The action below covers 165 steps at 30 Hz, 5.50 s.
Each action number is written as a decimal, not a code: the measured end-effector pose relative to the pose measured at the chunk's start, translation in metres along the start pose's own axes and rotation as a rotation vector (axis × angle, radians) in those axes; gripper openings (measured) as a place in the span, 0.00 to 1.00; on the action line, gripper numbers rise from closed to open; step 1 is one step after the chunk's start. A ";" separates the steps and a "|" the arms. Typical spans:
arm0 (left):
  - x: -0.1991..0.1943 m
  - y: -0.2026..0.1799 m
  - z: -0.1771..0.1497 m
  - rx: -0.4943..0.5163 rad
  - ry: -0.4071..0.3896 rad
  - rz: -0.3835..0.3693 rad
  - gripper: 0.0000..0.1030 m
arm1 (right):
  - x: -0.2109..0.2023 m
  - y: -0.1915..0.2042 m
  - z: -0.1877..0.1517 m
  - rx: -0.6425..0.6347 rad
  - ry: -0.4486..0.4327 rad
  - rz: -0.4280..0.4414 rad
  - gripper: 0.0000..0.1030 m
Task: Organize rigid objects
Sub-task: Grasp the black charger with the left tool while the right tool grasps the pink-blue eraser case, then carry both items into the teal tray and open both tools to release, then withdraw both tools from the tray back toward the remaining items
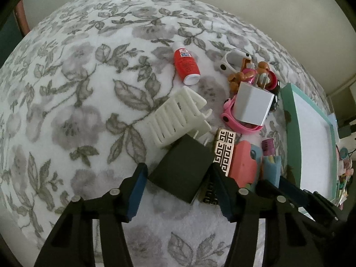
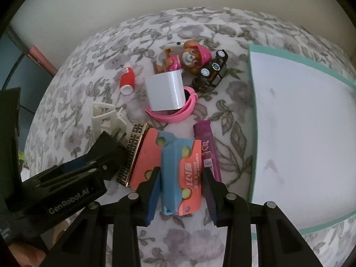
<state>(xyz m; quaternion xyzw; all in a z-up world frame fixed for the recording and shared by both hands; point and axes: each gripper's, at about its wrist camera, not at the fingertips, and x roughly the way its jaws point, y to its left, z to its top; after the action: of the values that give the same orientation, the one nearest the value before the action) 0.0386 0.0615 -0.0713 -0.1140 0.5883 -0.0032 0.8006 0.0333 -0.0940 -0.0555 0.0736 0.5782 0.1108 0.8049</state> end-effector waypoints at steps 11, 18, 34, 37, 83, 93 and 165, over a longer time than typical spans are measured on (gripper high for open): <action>-0.019 -0.012 -0.002 0.013 -0.022 0.048 0.48 | -0.013 -0.019 -0.004 0.097 -0.007 0.046 0.38; -0.041 -0.020 0.000 0.004 -0.060 0.035 0.48 | -0.025 -0.028 -0.001 0.149 -0.032 0.100 0.38; -0.089 -0.087 0.025 0.087 -0.158 0.040 0.48 | -0.078 -0.073 0.016 0.276 -0.170 0.102 0.38; -0.084 -0.112 0.028 0.117 -0.158 0.040 0.48 | -0.083 -0.088 0.019 0.299 -0.192 0.048 0.38; 0.011 -0.258 0.016 0.315 -0.102 -0.009 0.46 | -0.079 -0.252 0.004 0.635 -0.105 -0.391 0.49; -0.009 -0.245 0.026 0.254 -0.146 -0.013 0.58 | -0.088 -0.241 0.009 0.611 -0.150 -0.321 0.78; -0.058 0.000 0.045 -0.175 -0.161 0.179 0.99 | -0.016 -0.020 0.032 -0.036 -0.085 0.002 0.87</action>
<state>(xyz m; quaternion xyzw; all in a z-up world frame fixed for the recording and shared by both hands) 0.0630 0.0775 -0.0042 -0.1304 0.5281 0.1286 0.8292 0.0603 -0.1169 -0.0355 0.0641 0.5414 0.1188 0.8299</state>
